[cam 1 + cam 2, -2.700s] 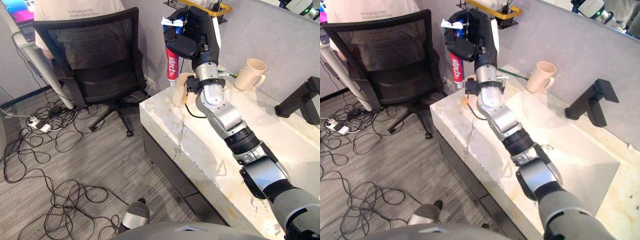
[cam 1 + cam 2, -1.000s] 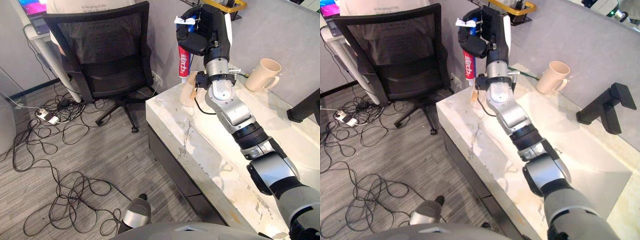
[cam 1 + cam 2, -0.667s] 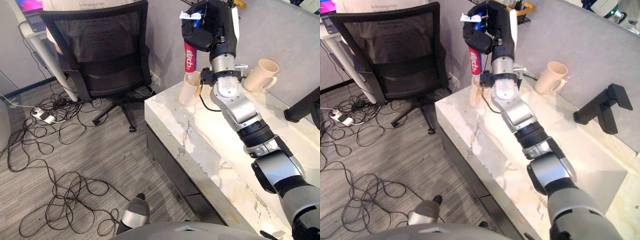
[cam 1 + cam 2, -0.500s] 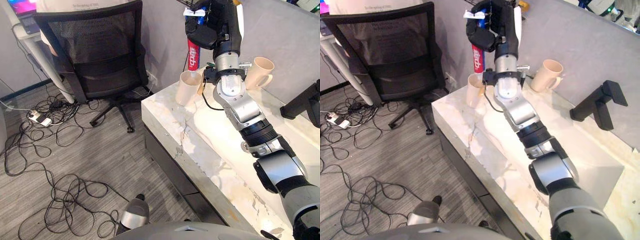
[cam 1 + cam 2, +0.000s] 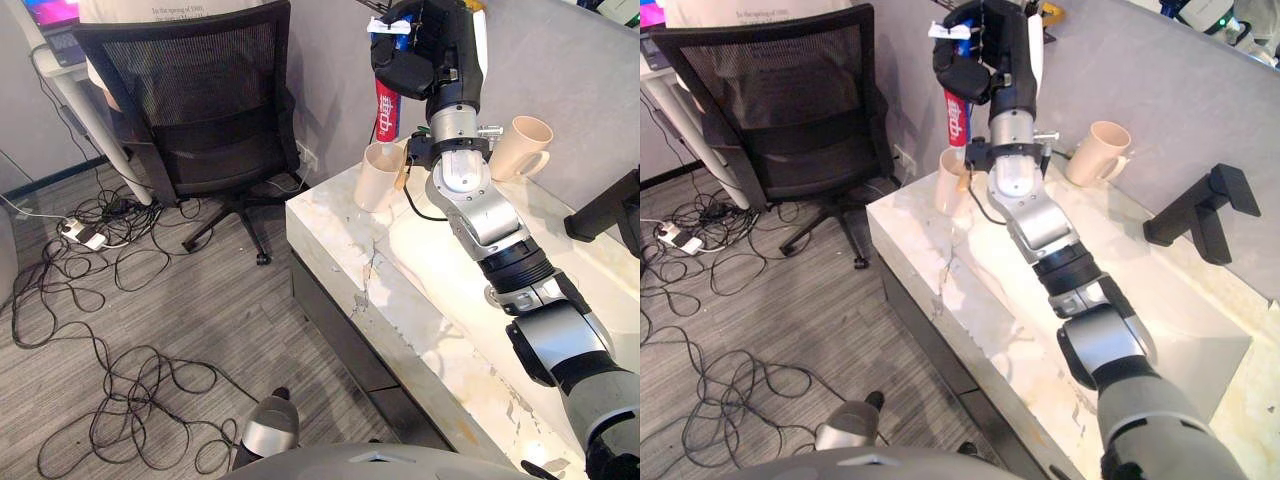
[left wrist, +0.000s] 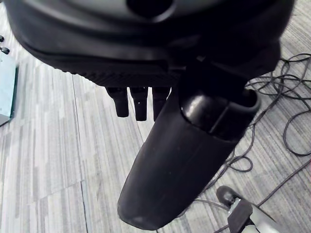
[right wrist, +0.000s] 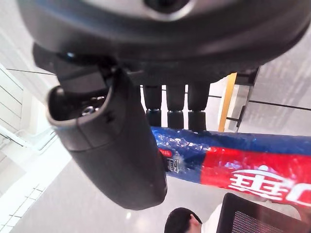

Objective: Organize the bathroom.

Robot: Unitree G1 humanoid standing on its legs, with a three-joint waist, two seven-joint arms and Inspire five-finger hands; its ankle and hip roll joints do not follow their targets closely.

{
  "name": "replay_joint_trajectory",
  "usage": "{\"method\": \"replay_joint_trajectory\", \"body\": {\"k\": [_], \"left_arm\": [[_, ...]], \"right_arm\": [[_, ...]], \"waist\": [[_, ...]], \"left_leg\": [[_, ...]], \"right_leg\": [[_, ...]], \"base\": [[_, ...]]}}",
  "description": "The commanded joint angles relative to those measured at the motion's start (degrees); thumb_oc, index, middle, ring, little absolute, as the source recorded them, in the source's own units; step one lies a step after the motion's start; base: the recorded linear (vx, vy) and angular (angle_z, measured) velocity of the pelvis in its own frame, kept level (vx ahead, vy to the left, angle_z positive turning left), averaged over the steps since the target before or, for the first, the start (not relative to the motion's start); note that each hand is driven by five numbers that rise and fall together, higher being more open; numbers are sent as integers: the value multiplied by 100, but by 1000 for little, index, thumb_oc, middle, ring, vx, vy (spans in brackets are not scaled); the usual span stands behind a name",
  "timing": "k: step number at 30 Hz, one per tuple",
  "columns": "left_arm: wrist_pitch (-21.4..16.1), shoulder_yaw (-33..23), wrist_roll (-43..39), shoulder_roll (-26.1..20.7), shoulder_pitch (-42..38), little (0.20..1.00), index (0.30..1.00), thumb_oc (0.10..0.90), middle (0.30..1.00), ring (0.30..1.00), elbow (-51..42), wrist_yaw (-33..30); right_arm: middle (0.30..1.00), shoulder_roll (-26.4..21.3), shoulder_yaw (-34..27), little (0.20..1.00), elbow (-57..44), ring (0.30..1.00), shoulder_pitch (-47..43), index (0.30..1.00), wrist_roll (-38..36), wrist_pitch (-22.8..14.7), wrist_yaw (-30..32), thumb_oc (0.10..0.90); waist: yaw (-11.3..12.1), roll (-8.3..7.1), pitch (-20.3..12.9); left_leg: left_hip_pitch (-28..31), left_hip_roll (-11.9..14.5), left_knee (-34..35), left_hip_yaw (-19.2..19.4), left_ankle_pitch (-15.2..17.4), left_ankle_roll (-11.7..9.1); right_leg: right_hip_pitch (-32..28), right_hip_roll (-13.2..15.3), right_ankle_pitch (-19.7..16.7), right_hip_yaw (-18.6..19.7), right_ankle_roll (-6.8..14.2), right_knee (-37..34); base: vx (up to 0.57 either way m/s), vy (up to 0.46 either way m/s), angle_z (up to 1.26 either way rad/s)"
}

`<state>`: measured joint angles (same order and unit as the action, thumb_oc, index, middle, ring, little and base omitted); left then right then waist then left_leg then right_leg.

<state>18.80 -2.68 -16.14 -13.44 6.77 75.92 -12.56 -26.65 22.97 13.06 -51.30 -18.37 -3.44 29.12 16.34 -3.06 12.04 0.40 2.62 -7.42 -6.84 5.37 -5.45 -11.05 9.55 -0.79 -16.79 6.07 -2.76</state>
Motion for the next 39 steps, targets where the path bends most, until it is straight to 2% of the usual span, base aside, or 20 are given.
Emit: {"method": "replay_joint_trajectory", "body": {"k": [1,13,18,29,34,39], "left_arm": [[182,493,-15,-380,328,900,900,800,900,900,497,-216],[139,545,61,-453,269,900,900,800,900,900,476,-219],[273,646,30,-488,195,900,900,800,900,900,419,-293],[249,703,97,-556,175,900,900,800,900,900,424,-220],[279,721,107,-539,158,900,900,800,900,900,435,-212],[289,720,143,-544,176,900,900,800,900,900,430,-189]], "right_arm": [[300,28,-428,300,-149,300,-1054,300,348,-413,116,400],[300,-14,-320,300,276,300,-1145,300,366,-469,177,400],[300,-56,-254,300,490,300,-1264,300,494,-390,243,400],[300,-36,-252,300,761,300,-1274,300,253,-655,265,400],[300,55,-326,300,624,300,-1157,300,270,-885,342,400],[300,79,-391,300,450,300,-1090,300,313,-946,323,400]], "waist": [[66,52,-486],[108,66,-368],[127,94,-343],[89,156,-325],[51,169,-310],[30,177,-273]], "left_leg": [[81,497,358,254,-472,-141],[-7,501,261,270,-478,-144],[-44,507,212,250,-488,-158],[-41,518,169,271,-471,-175],[-37,507,147,292,-443,-159],[-29,503,123,313,-431,-150]], "right_leg": [[323,494,540,304,373,833],[400,520,490,309,405,865],[406,512,474,310,401,875],[440,505,480,371,388,889],[458,520,486,404,397,902],[472,532,472,428,407,918]], "base": [[0,0,0],[0,-12,0],[9,-44,0],[0,-7,0],[0,0,0],[0,0,0]]}}
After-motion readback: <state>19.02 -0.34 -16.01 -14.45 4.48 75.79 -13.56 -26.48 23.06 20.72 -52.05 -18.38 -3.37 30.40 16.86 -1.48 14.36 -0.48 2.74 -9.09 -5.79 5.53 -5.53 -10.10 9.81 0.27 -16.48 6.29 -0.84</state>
